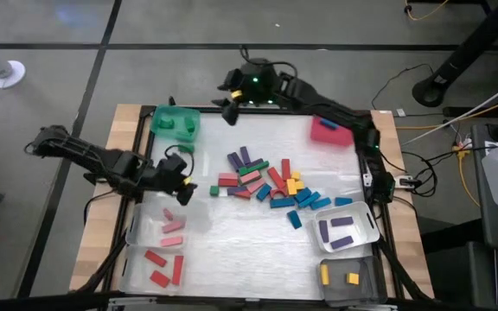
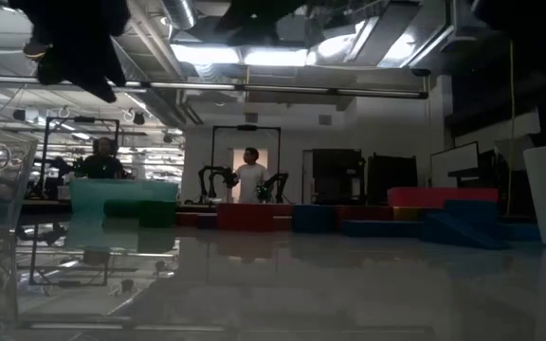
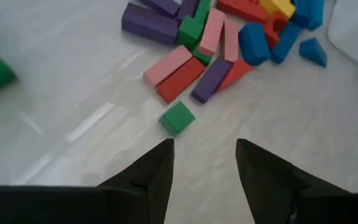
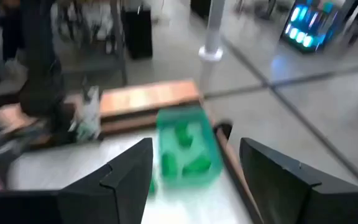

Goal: Sort blocks
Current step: Put the green block into the green bin

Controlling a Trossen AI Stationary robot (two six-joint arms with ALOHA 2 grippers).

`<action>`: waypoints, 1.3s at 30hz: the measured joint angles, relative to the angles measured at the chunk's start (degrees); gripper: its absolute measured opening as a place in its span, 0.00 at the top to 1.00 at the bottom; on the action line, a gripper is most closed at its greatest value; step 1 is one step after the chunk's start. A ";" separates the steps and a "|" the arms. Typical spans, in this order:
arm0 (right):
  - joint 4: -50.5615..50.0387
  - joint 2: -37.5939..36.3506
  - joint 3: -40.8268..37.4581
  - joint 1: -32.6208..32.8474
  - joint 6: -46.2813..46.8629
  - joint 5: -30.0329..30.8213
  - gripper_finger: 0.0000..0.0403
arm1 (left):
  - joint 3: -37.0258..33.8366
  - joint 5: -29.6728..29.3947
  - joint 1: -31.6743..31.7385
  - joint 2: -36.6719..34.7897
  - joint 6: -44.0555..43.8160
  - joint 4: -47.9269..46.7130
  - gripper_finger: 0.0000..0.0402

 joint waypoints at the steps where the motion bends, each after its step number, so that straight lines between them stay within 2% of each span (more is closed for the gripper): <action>1: -2.35 -0.95 -0.02 0.59 0.60 0.00 0.41 | 0.00 2.15 2.08 -0.12 3.60 0.51 0.60; 4: -8.93 -3.85 -0.22 2.60 1.50 -0.04 0.41 | 0.00 9.29 7.53 0.13 15.29 3.52 0.60; 6: -12.62 -5.91 -0.20 4.02 1.53 -0.03 0.41 | 0.00 11.94 9.99 0.94 22.77 6.02 0.60; 12: -22.57 -9.12 -0.13 9.51 1.66 0.58 0.41 | 0.02 12.52 12.24 5.85 44.56 11.90 0.60; 21: -32.73 -10.80 -0.15 18.70 8.68 7.08 0.41 | 0.02 12.55 12.28 18.61 46.69 12.22 0.60; 27: -40.55 -11.26 -0.16 23.65 13.11 9.76 0.41 | 0.02 12.57 12.26 26.12 51.49 12.38 0.60; 33: -47.55 -11.22 -0.17 26.95 18.42 13.18 0.41 | 0.02 12.55 12.28 29.68 57.77 13.89 0.60; 39: -48.38 -11.19 -0.17 28.81 20.91 14.64 0.41 | 0.02 13.70 13.79 31.14 59.03 15.79 0.60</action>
